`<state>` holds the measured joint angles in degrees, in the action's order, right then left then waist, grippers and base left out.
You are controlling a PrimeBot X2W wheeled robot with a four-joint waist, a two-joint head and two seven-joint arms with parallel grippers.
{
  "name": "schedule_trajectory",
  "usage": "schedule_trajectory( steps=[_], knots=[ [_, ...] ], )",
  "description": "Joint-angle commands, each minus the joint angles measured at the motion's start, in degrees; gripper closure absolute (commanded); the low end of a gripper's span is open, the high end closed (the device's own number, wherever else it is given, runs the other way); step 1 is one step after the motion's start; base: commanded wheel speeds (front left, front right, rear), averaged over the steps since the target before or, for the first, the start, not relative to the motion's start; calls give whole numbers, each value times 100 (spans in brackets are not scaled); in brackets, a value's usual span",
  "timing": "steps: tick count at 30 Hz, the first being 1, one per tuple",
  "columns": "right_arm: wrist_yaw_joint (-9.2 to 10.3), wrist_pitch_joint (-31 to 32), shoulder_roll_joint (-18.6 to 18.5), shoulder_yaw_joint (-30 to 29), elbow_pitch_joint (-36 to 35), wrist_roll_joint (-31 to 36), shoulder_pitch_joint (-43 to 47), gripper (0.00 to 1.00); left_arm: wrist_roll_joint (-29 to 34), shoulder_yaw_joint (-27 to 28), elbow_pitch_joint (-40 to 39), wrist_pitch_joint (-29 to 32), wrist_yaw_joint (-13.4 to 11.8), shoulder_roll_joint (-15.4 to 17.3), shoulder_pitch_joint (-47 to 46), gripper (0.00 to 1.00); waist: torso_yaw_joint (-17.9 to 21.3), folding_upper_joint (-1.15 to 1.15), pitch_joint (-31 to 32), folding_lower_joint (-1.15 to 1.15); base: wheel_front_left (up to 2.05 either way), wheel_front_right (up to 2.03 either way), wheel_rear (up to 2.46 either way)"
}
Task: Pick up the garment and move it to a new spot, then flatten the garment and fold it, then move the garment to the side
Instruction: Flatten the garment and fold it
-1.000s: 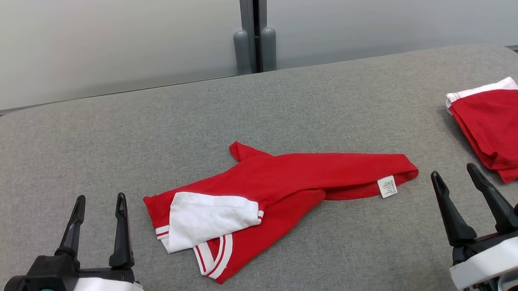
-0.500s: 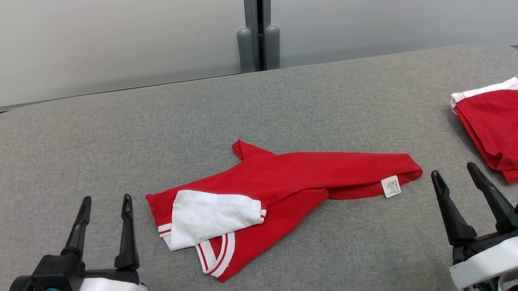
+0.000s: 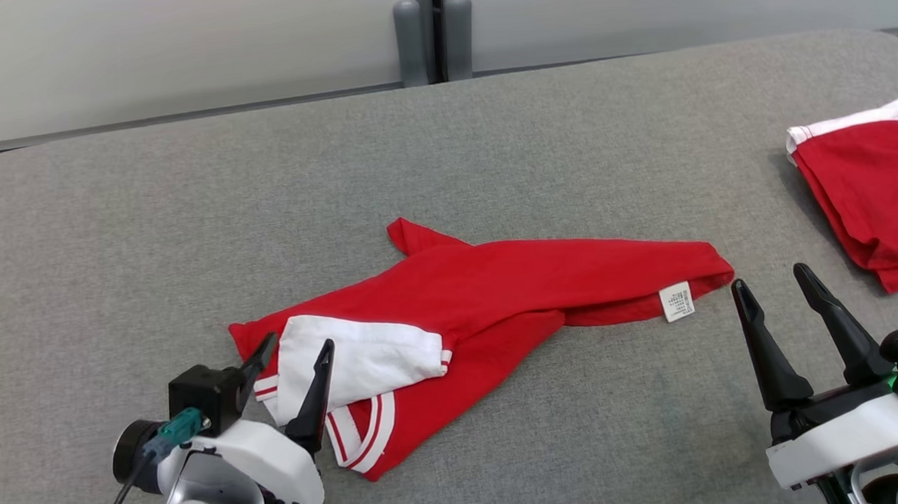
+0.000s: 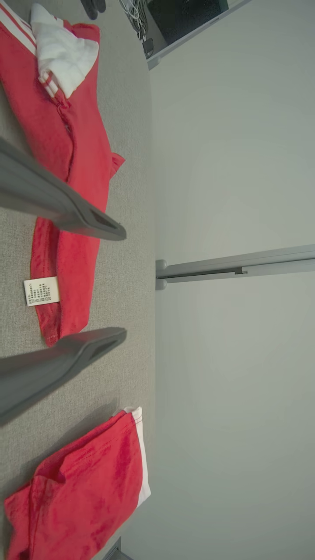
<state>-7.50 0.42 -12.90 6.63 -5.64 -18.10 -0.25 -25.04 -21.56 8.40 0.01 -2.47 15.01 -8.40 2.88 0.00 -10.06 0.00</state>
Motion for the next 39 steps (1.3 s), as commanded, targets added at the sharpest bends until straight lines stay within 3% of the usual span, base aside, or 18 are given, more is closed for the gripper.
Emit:
schedule_trajectory(
  steps=[1, 9, 10, 11, 12, 20, 26, 39],
  knots=[
    [3, -53, -25, 3, 34, -29, -60, 0, -52, 11, 139, 17, 51, 6, -138, 0, 76, 0, -85, 0, 0, 0, 0],
    [3, -140, -2, -9, 135, -67, -142, 0, -178, 77, 1059, -121, 240, 4, -574, 0, 232, 0, -229, 0, 0, 0, 0],
    [3, -153, 1, -10, 146, -66, -148, 0, -163, 92, 1127, -177, 236, 7, -621, 25, 242, 0, -239, 0, 0, 0, 0],
    [3, -155, 7, -15, 158, -70, -152, 0, -163, 99, 1196, -211, 252, 9, -660, 71, 249, 0, -248, 0, 0, 0, 0],
    [3, -163, 15, -20, 174, -80, -153, 0, -173, 87, 1262, -214, 279, 15, -670, 100, 255, 0, -254, 0, 0, 0, 0],
    [3, -197, -10, -193, 440, -131, -101, 0, -119, 34, 1409, -374, 326, 42, -778, 100, 218, 0, -285, 0, 0, 0, 0],
    [2, -198, -169, -376, 1163, -229, -199, 0, -41, 22, 1125, -500, 225, 65, -906, 100, 66, 0, -505, 0, 0, 0, 0],
    [3, -722, -484, 282, 2776, -710, -1571, 0, 46, -64, 670, -586, 158, 12, -1281, 100, -264, 0, -1257, 0, 0, 0, 0]
  ],
)
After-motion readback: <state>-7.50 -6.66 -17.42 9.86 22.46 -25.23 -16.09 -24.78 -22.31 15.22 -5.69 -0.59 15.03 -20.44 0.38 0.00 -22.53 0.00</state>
